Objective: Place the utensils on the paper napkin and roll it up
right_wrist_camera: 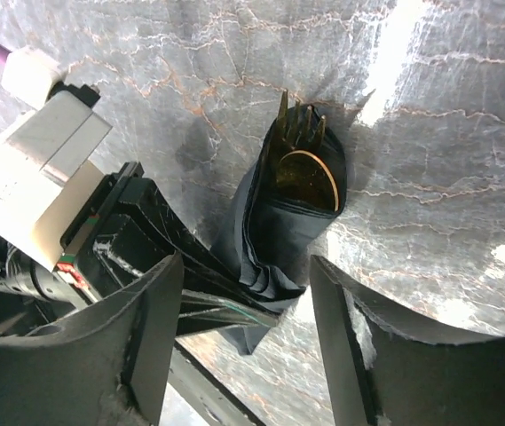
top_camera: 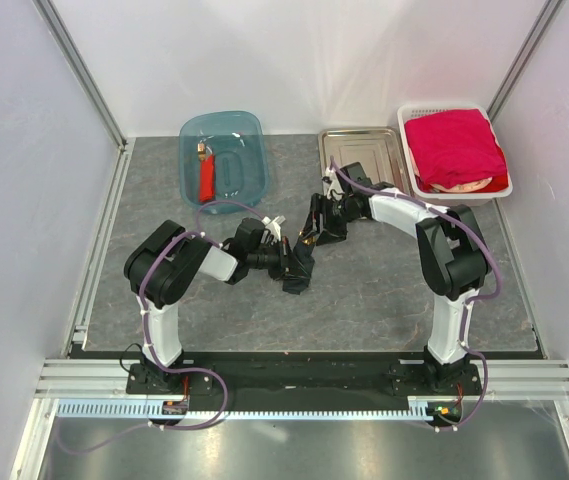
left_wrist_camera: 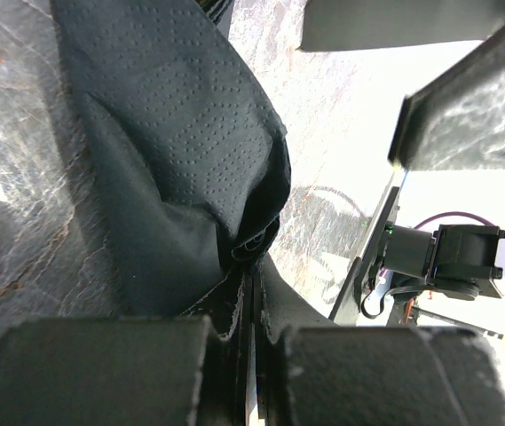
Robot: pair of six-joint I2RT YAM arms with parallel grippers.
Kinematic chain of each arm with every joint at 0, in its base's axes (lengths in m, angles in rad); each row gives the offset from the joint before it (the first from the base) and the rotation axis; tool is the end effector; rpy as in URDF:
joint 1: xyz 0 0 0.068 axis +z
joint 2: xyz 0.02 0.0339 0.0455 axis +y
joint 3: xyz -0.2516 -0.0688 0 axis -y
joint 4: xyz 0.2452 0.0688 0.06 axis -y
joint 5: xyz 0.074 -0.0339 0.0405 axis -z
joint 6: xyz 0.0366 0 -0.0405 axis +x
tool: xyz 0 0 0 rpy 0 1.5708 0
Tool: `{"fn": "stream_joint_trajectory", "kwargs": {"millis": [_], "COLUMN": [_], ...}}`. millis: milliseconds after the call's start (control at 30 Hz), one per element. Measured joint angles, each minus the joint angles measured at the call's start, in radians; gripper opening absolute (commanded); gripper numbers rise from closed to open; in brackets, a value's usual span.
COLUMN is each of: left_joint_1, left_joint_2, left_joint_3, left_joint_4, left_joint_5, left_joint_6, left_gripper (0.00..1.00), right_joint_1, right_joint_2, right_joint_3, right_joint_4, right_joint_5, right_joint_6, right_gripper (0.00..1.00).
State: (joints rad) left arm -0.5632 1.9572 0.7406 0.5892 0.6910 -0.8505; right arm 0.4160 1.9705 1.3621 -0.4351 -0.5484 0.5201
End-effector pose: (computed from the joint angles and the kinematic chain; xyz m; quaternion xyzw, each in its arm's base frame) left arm 0.2741 -0.2006 0.0774 0.0323 0.8516 -0.5071 0.1292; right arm 0.3640 0.1817 0.1634 -0.0221 0.9318 0.3465 0.1059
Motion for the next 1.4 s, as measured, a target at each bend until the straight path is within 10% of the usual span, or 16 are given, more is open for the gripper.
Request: {"fn": "stream_joint_trajectory", "kwargs": {"millis": [367, 767, 1200, 1400], "left_joint_1": [0.0, 0.0, -0.002, 0.004], "left_joint_2": [0.0, 0.0, -0.084, -0.197], "left_joint_3": [0.006, 0.007, 0.005, -0.012], "left_joint_4": [-0.015, -0.014, -0.086, -0.087], "left_joint_5": [0.001, 0.01, 0.052, 0.104], "left_joint_6": [0.0, 0.007, 0.053, 0.052], "left_gripper": [0.02, 0.05, 0.43, 0.43], "right_joint_1": [0.027, 0.033, 0.023, 0.021], "right_joint_2": [0.015, 0.06, 0.071, 0.071], "right_joint_3": [-0.064, -0.076, -0.086, -0.088], "right_joint_4": [0.031, 0.053, 0.068, 0.072], "right_joint_5": [-0.003, 0.006, -0.003, -0.005], "right_joint_6": [0.048, 0.05, 0.032, 0.029], "right_gripper": [0.68, 0.28, 0.15, 0.14]}}
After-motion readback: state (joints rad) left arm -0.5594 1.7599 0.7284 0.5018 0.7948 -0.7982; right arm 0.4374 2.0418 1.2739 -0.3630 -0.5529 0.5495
